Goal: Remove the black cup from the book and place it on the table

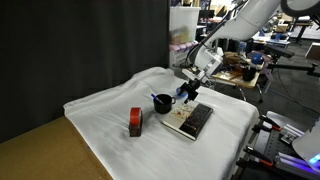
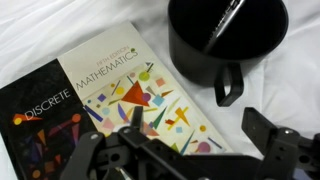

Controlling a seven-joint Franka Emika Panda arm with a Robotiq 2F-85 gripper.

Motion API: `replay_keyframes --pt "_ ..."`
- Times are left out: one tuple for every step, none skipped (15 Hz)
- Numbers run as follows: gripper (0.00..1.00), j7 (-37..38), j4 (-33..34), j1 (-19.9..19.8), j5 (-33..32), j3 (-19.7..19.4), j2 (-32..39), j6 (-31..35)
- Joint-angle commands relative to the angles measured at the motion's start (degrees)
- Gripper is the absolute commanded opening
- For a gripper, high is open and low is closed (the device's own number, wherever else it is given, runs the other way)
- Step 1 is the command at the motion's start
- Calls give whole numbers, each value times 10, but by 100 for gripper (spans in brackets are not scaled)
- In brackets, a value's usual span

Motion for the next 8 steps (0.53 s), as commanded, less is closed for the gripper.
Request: replay_keyframes --pt "100 9 -47 -1 -11 3 -52 -1" --pt "100 8 -60 -1 -8 6 -65 -4" --pt "100 10 -68 1 -10 7 -76 -7" --pt "100 9 -79 3 -8 10 -89 -6" --pt "100 7 -87 4 1 15 -101 -4" --pt "100 2 -61 1 -3 13 -71 0" --pt "100 2 -66 3 -3 15 -78 0" --pt "100 2 -66 3 -3 15 -78 0"
